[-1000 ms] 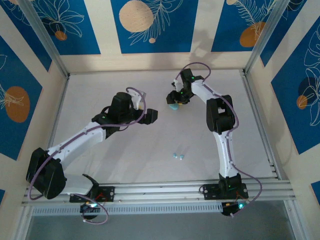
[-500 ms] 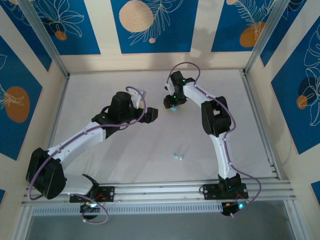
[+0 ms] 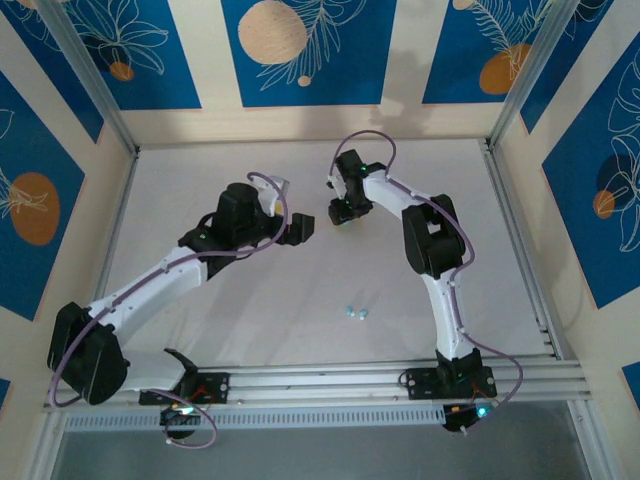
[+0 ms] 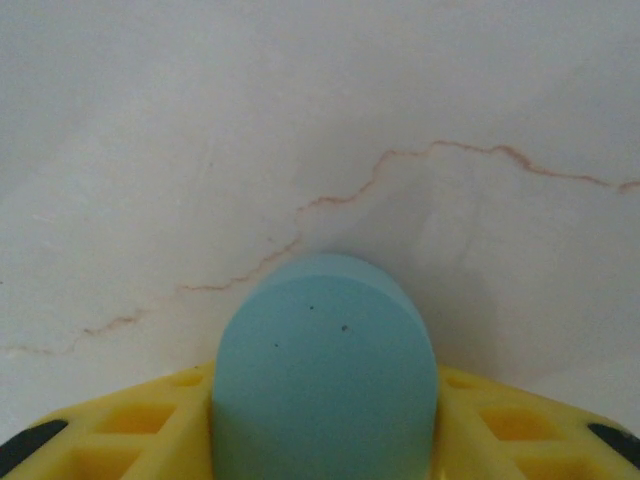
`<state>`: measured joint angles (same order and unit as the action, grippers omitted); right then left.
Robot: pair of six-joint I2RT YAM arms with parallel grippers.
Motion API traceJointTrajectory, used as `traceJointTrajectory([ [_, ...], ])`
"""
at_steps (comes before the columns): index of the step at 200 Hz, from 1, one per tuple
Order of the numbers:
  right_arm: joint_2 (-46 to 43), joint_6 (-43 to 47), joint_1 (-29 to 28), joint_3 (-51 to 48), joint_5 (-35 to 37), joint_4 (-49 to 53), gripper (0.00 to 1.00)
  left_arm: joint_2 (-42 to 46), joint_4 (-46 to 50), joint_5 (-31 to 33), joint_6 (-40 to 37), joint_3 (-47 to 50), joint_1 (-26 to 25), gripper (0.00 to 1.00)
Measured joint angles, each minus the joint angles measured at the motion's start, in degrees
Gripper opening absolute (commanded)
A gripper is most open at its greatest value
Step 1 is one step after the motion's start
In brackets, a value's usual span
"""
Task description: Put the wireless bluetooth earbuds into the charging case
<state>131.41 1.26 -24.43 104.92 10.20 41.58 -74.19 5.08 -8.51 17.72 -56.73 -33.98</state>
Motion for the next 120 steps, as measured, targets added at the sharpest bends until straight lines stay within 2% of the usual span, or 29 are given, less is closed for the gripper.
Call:
traceJointTrajectory([
  [41, -0.7, -0.4, -0.2, -1.0, 0.5, -1.0, 0.38, 1.6, -0.2, 0.0, 0.9, 2.1, 0.0, 1.0],
  [66, -3.7, -0.4, -0.3, -6.1, -1.2, -3.6, 0.35, 2.8, 0.0, 0.4, 1.3, 2.9, 0.0, 1.0],
  [93, -15.0, -0.8, -0.5, -20.3, -7.4, -9.4, 0.33, 6.1, 0.9, 3.3, -0.5, 3.4, 0.0, 1.0],
  [120, -32.3, -0.8, -1.0, -33.6, -13.6, -18.9, 0.32, 10.0, 1.3, 4.0, -1.7, 3.5, 0.3, 0.94],
])
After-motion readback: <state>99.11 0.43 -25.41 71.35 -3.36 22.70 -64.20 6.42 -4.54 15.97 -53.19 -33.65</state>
